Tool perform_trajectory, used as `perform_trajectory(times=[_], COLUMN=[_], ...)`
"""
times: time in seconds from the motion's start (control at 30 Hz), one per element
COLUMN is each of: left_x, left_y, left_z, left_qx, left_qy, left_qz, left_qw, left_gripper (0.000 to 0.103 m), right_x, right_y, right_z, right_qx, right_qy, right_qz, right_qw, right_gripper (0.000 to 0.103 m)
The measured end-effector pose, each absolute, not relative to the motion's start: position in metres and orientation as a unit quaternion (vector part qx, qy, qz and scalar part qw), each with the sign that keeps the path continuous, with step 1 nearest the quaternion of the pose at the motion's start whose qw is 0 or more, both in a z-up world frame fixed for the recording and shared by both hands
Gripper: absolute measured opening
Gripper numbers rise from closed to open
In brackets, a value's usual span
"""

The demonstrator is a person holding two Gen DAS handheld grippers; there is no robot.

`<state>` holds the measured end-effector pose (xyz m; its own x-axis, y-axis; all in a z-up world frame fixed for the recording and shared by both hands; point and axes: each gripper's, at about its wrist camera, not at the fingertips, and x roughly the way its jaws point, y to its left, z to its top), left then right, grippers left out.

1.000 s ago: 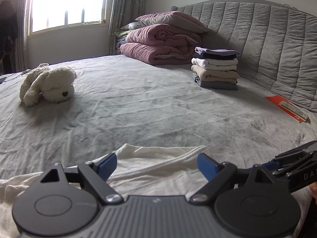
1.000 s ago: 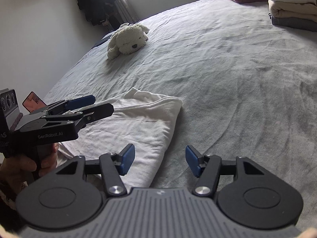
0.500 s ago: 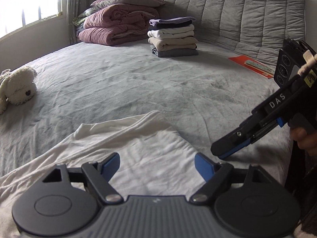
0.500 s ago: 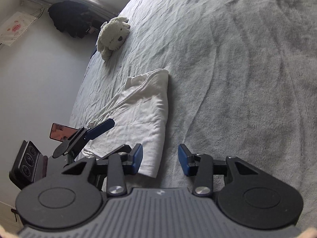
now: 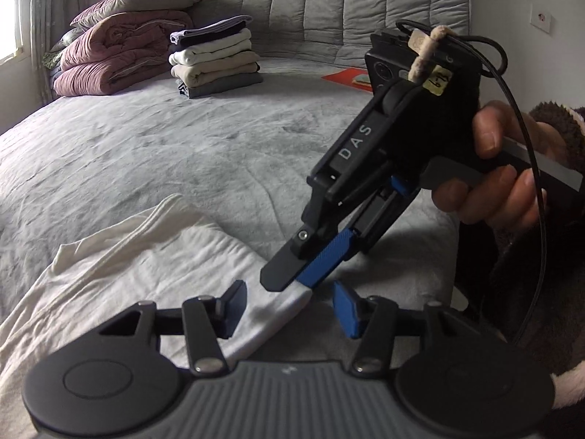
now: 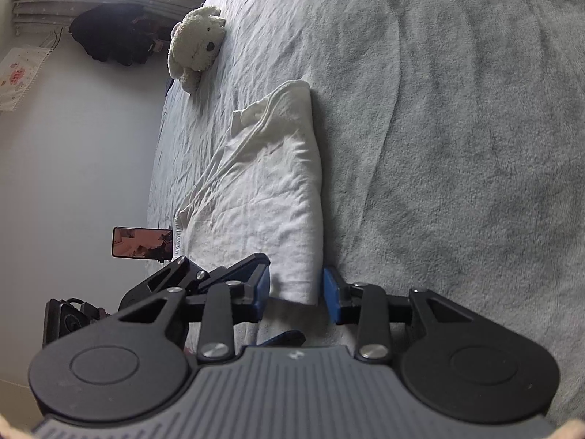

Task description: Fold clothes

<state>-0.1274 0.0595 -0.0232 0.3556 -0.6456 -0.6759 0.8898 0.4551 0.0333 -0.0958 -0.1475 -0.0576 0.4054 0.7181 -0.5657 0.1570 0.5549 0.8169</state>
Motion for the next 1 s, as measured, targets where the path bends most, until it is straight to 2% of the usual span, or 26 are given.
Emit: perform_trajectory(times=[0.03,0.1,0.2,0.27,0.3,0.4,0.43,0.5,0.57,0.63,1.0], left_x=[-0.129,-0.132,-0.137,-0.139,-0.140,-0.144,-0.146,-0.147,-0.148,-0.149,-0.170], left_y=[0.058,0.054,0.047,0.042,0.040,0.031,0.028,0.025,0.025,0.026,0.011], left_z=[-0.024,-0.025,-0.027,-0.028,-0.029,-0.032,-0.035,-0.041,-0.040,-0.038,-0.045], left_qx=[0.208,0.219,0.236,0.245,0.251,0.270,0.278,0.297,0.300,0.299,0.338], left_qy=[0.299,0.290,0.273,0.260,0.254,0.242,0.245,0.251,0.253,0.258,0.260], left_qz=[-0.478,-0.475,-0.467,-0.450,-0.438,-0.409,-0.403,-0.388,-0.383,-0.375,-0.295], left_qw=[0.799,0.801,0.807,0.819,0.825,0.837,0.837,0.836,0.836,0.838,0.855], left_gripper=[0.053,0.053,0.047,0.038,0.024,0.020,0.015,0.009,0.009,0.010,0.010], right_x=[-0.096,-0.096,-0.096,-0.096,-0.095,-0.090,-0.088,-0.085,-0.082,-0.077,-0.022], right_y=[-0.148,-0.148,-0.147,-0.148,-0.149,-0.149,-0.149,-0.151,-0.153,-0.156,-0.148], right_z=[-0.055,-0.050,-0.042,-0.038,-0.037,-0.037,-0.037,-0.038,-0.042,-0.047,-0.058], right_qx=[0.429,0.428,0.427,0.423,0.416,0.401,0.398,0.396,0.392,0.385,0.360], right_qy=[0.508,0.505,0.501,0.498,0.499,0.496,0.495,0.495,0.495,0.490,0.407], right_qz=[0.196,0.198,0.202,0.205,0.207,0.209,0.209,0.206,0.196,0.179,0.164], right_qw=[0.721,0.723,0.726,0.728,0.731,0.741,0.744,0.745,0.750,0.761,0.823], right_gripper=[0.015,0.008,0.008,0.008,0.008,0.011,0.015,0.016,0.019,0.038,0.038])
